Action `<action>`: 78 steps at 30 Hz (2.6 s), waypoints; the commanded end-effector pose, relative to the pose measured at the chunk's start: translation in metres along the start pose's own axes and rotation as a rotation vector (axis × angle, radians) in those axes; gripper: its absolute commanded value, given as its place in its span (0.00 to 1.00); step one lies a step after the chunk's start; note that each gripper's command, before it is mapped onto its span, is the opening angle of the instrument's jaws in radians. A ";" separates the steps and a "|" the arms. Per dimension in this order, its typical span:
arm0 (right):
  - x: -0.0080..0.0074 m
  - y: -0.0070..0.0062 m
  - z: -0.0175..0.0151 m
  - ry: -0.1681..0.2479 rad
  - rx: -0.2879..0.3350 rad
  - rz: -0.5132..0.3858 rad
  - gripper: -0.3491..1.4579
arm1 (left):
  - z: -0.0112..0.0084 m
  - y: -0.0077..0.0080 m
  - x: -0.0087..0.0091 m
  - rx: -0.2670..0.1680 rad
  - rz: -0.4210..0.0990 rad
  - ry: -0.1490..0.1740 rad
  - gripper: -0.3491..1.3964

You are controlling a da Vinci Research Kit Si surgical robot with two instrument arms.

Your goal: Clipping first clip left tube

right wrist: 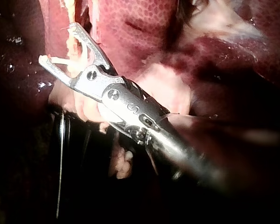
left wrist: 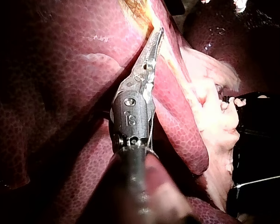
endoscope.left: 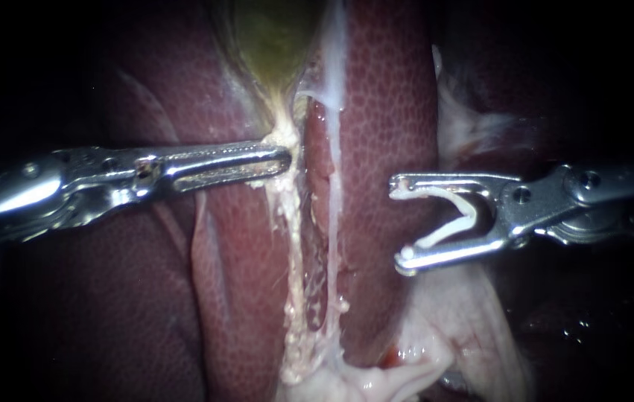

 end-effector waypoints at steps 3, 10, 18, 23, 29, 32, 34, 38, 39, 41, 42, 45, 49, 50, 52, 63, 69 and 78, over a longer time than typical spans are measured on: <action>0.0000 0.0000 0.0000 0.000 0.000 0.000 0.52 | -0.0001 0.0000 0.0000 0.000 0.000 0.000 0.00; -0.0001 0.0000 0.0001 0.000 0.000 0.000 0.52 | -0.0013 -0.0004 -0.0010 0.004 -0.004 0.001 0.00; -0.0001 0.0000 0.0001 0.000 0.000 0.000 0.52 | -0.0054 0.0000 -0.0046 -0.003 -0.025 -0.016 0.00; 0.0000 0.0000 0.0002 0.000 -0.001 0.000 0.52 | -0.0075 0.0002 -0.0068 -0.012 -0.041 -0.048 0.00; -0.0001 0.0000 0.0003 0.000 0.002 -0.001 0.52 | -0.0087 -0.0001 -0.0078 -0.018 -0.041 -0.059 0.00; -0.0001 0.0000 0.0005 0.000 0.001 -0.001 0.52 | -0.0087 -0.0001 -0.0077 -0.018 -0.041 -0.059 0.00; -0.0002 0.0000 0.0007 0.000 0.003 -0.002 0.52 | -0.0087 -0.0001 -0.0077 -0.018 -0.041 -0.059 0.00; -0.0008 0.0001 0.0017 0.000 0.004 -0.005 0.52 | -0.0088 0.0000 -0.0077 -0.018 -0.041 -0.059 0.00; -0.0012 0.0002 0.0023 0.001 0.008 -0.008 0.52 | -0.0088 0.0000 -0.0077 -0.018 -0.041 -0.059 0.00; -0.0020 0.0004 0.0034 0.001 0.009 -0.012 0.52 | -0.0087 0.0000 -0.0077 -0.018 -0.041 -0.059 0.00; -0.0027 0.0005 0.0043 0.000 0.010 -0.016 0.52 | -0.0087 0.0000 -0.0076 -0.018 -0.040 -0.059 0.00; -0.0045 0.0011 0.0068 0.003 0.016 -0.026 0.52 | -0.0087 0.0001 -0.0076 -0.018 -0.040 -0.059 0.00; -0.0070 0.0020 0.0099 -0.011 0.013 -0.010 0.52 | -0.0087 0.0001 -0.0075 -0.019 -0.040 -0.059 0.00; -0.0076 0.0022 0.0106 -0.011 0.016 -0.007 0.52 | -0.0087 0.0001 -0.0075 -0.018 -0.040 -0.059 0.00; -0.0089 0.0025 0.0120 -0.015 0.023 0.003 0.52 | -0.0088 0.0001 -0.0075 -0.018 -0.040 -0.059 0.00; -0.0121 0.0026 0.0162 -0.027 0.050 0.028 0.52 | -0.0086 0.0002 -0.0073 -0.022 -0.040 -0.059 0.00; -0.0122 0.0024 0.0168 -0.027 0.060 0.037 0.52 | -0.0085 0.0004 -0.0072 -0.023 -0.039 -0.059 0.00; -0.0131 0.0020 0.0183 -0.029 0.100 0.056 0.53 | -0.0084 0.0003 -0.0072 -0.023 -0.039 -0.059 0.00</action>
